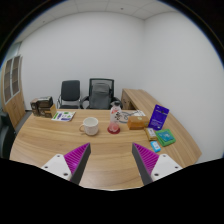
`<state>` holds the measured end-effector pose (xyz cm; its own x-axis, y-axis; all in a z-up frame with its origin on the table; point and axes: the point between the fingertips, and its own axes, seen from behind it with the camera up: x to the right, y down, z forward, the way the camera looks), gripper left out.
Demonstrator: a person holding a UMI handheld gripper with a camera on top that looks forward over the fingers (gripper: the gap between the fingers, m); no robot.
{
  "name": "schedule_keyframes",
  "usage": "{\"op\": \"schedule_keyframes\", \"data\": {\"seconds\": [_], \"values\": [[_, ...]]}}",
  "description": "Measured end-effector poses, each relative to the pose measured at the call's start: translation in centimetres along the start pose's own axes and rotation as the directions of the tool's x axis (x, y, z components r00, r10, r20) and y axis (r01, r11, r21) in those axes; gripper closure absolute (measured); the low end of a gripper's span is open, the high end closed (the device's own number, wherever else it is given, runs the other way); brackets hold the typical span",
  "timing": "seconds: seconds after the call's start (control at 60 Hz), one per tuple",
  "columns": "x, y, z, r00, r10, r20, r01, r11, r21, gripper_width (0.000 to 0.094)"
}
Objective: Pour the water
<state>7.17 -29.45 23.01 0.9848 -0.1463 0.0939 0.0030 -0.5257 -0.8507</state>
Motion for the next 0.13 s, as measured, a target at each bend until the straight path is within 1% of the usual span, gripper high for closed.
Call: {"op": "schedule_keyframes", "data": {"seconds": [0.133], "values": [[-0.61, -0.13, -0.60, 1.000, 0.007, 0.008, -0.007, 1.000, 0.004, 0.0078]]}}
